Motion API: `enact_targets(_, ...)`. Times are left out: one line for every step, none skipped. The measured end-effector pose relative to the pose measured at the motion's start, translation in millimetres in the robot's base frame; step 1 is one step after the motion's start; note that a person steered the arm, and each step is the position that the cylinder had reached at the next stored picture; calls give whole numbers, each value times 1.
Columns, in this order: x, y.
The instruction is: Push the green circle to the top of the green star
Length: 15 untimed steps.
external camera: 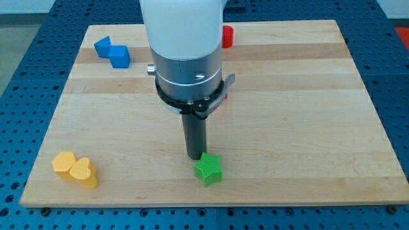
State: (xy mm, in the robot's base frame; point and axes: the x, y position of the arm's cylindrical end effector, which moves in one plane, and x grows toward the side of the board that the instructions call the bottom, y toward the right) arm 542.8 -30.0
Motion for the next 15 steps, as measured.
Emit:
enact_targets(-44,-23)
enact_targets(-106,-55)
enact_targets(-162,-87)
enact_targets(-204,-107)
enact_targets(-241,-107)
enact_targets(-317,-107)
enact_targets(-351,-107)
enact_targets(-342,-78)
enact_targets(-339,-63)
enact_targets(-339,-58)
enact_targets(-338,-47)
enact_targets(-332,-21)
enact_targets(-332,-20)
enact_targets(-311,-21)
enact_targets(-273,-26)
